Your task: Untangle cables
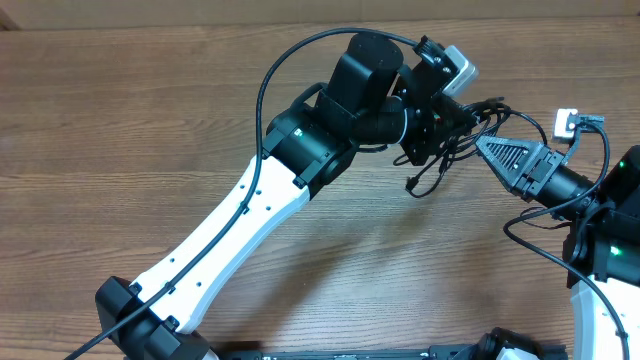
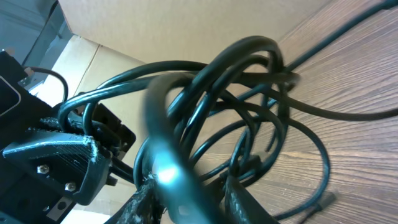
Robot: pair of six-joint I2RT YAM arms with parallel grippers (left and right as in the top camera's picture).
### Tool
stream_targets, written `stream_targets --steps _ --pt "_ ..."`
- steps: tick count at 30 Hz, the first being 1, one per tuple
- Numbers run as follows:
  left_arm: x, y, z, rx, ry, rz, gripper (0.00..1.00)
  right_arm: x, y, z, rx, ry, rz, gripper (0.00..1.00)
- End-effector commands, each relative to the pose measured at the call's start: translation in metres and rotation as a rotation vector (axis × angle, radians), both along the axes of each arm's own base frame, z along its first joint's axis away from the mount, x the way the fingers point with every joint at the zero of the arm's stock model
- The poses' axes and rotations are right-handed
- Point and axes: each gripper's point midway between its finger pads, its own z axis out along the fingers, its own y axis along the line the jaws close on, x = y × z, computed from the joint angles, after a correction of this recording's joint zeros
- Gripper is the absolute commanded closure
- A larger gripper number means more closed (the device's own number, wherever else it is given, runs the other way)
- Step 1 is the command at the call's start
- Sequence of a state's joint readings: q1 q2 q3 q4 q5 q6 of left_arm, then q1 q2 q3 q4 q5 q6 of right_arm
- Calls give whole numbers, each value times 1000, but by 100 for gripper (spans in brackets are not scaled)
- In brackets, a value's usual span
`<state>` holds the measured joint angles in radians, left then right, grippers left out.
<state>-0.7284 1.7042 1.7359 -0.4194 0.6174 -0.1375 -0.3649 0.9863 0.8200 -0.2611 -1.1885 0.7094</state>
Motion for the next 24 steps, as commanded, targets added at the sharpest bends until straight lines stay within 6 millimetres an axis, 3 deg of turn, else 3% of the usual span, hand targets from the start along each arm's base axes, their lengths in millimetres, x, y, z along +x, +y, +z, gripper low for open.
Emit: stream_targets --steps 1,2,3,5,10,15,24 --pt "-12 -9 5 -22 17 -40 96 2 -1 5 -24 -27 -21 72" --pt "-13 -10 5 -22 17 -43 96 2 -1 5 -24 -27 -21 77" --pt "-16 -12 5 -23 17 -50 96 2 -1 5 -24 -27 -21 90" --pt "-19 -14 5 -22 17 -58 96 2 -1 5 -24 -27 -20 96" --pt "-14 -12 3 -12 12 -31 96 -6 6 10 -8 -48 44 96" --pt "32 20 -14 69 15 170 96 -48 31 45 -20 -289 359 96" --pt "80 82 -37 155 84 355 96 -61 36 69 -71 -374 382 96"
